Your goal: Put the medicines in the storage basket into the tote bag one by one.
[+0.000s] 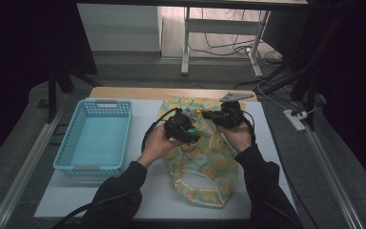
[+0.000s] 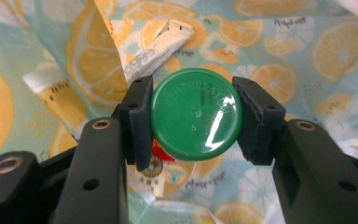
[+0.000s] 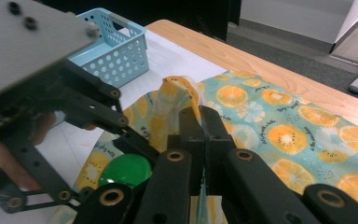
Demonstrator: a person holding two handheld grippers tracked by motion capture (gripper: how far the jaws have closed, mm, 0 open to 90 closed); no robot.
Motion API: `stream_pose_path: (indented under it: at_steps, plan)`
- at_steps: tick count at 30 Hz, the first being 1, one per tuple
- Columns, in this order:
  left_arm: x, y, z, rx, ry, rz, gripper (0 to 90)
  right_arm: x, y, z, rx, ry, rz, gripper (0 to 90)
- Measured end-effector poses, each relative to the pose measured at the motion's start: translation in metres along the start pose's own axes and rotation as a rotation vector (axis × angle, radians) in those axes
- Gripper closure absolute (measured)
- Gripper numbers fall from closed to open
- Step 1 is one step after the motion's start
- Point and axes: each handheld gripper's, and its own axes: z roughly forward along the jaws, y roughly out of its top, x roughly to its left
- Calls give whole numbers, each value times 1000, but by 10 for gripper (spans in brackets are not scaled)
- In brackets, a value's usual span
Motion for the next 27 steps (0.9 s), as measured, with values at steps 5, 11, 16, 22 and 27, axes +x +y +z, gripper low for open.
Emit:
stream_pose_path:
  at_steps: [5,11,16,22,27]
  plan:
    - [2,5,9,-6,18,1,526,0,-1,0,2,-1,0,898]
    - [7,7,18,-11,27,-7,525,0,-2,2,6,-1,4,897]
    - [9,10,24,-20,34,0,525,-1,-3,3,10,-1,5,897]
    - [11,12,34,-16,50,17,525,-2,-4,4,10,-3,10,897]
    - [12,11,41,-25,58,18,525,-2,-5,4,14,-3,11,898]
